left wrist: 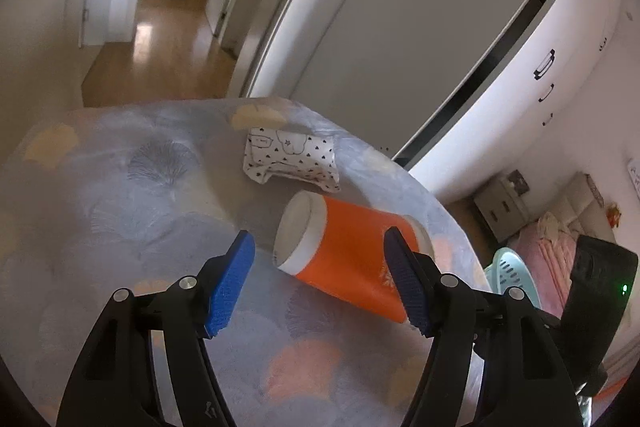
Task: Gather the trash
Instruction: 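Grasp the orange paper cup by its rim with the right tool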
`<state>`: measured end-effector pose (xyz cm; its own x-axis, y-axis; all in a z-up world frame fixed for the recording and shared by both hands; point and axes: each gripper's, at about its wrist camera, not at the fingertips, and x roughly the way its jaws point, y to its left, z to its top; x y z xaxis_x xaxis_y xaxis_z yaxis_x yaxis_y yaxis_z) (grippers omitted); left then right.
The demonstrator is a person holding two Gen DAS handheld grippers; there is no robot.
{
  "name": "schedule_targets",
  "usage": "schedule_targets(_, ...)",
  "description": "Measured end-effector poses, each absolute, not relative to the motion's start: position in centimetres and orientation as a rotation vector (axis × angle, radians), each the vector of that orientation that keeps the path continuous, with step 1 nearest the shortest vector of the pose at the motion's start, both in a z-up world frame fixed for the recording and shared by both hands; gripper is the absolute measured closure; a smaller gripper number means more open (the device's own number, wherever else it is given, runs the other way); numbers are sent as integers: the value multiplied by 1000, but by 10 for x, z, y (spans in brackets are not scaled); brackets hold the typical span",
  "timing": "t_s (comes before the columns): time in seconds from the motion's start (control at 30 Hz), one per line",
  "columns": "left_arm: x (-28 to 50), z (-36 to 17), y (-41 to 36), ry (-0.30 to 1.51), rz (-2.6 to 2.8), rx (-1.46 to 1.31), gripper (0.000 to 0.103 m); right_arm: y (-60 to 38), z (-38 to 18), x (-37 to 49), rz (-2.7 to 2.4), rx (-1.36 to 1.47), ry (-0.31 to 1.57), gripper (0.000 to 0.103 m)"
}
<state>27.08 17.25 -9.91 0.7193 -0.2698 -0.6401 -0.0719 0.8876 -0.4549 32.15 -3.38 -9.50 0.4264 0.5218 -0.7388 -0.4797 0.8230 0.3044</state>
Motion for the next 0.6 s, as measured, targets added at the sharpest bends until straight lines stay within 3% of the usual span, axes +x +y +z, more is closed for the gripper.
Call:
schedule_targets(0.3,282,-119,175,856,-242,-574,38,-13,-113,335,755,113,1019,65)
schedule_targets(0.5,283,-111,174,863,-234,-477,37,-16,-104,319,805,87,950,98)
schedule_targets(0.6,292,-100,181,844,-180,-406,37,-28,-96,312,761,59,894,101)
